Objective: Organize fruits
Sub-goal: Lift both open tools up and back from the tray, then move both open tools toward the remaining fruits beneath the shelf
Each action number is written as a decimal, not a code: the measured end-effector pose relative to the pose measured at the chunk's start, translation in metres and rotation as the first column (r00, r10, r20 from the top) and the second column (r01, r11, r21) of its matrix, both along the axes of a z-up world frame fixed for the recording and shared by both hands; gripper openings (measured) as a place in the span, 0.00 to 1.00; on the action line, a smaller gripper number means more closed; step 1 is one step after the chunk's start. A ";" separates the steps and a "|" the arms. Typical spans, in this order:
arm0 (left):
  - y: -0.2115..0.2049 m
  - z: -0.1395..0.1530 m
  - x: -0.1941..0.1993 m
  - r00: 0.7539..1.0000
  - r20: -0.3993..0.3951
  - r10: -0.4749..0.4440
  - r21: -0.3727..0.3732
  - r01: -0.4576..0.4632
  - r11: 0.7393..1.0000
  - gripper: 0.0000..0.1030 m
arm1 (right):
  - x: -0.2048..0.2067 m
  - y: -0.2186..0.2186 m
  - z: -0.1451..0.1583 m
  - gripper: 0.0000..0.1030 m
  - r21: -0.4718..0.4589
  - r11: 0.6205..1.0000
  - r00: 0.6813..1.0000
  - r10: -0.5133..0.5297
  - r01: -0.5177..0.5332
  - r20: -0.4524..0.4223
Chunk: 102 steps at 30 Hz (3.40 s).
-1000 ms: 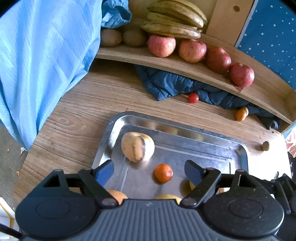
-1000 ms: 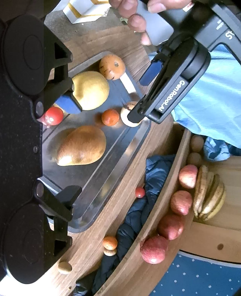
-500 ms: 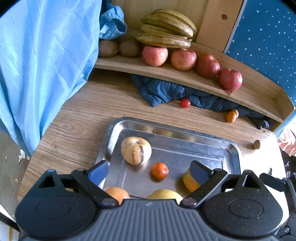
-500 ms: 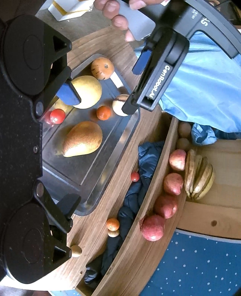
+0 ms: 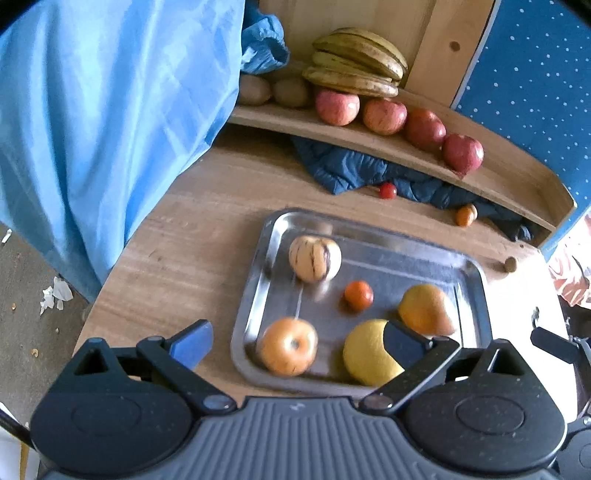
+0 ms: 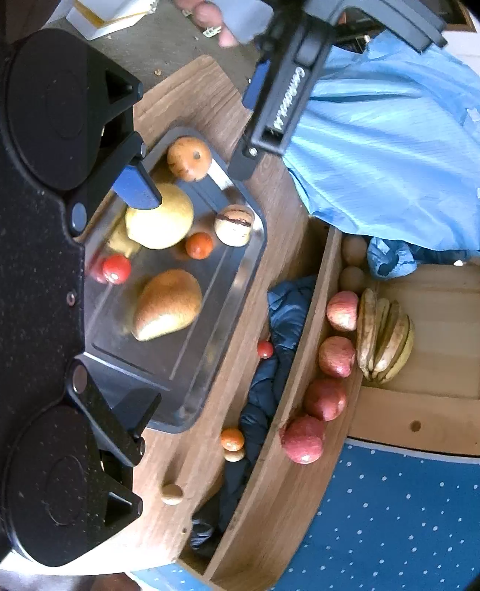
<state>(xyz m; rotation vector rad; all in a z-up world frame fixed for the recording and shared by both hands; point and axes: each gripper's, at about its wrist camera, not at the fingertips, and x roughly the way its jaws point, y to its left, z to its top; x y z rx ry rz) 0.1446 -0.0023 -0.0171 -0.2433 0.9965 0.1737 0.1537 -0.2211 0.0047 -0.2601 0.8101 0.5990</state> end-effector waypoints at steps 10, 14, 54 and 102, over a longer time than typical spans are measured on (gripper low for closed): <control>0.009 -0.005 -0.038 0.997 -0.028 -0.066 -0.012 0.065 0.998 0.99 | -0.044 0.018 0.001 0.99 -0.017 0.999 0.999 -0.051 0.051 -0.015; 0.014 -0.012 -0.047 0.996 -0.050 -0.078 -0.020 0.077 0.997 0.99 | -0.058 0.026 -0.003 0.99 -0.050 0.996 0.997 -0.069 0.068 -0.032; -0.091 -0.015 0.033 0.995 -0.088 -0.050 0.028 0.052 0.998 0.99 | 0.034 -0.054 -0.008 0.99 -0.049 0.995 0.995 -0.091 0.089 -0.045; -0.182 -0.049 0.208 0.951 -0.216 -0.221 0.071 0.242 0.968 0.99 | 0.149 -0.142 -0.075 0.99 -0.031 0.951 0.942 -0.308 0.307 -0.136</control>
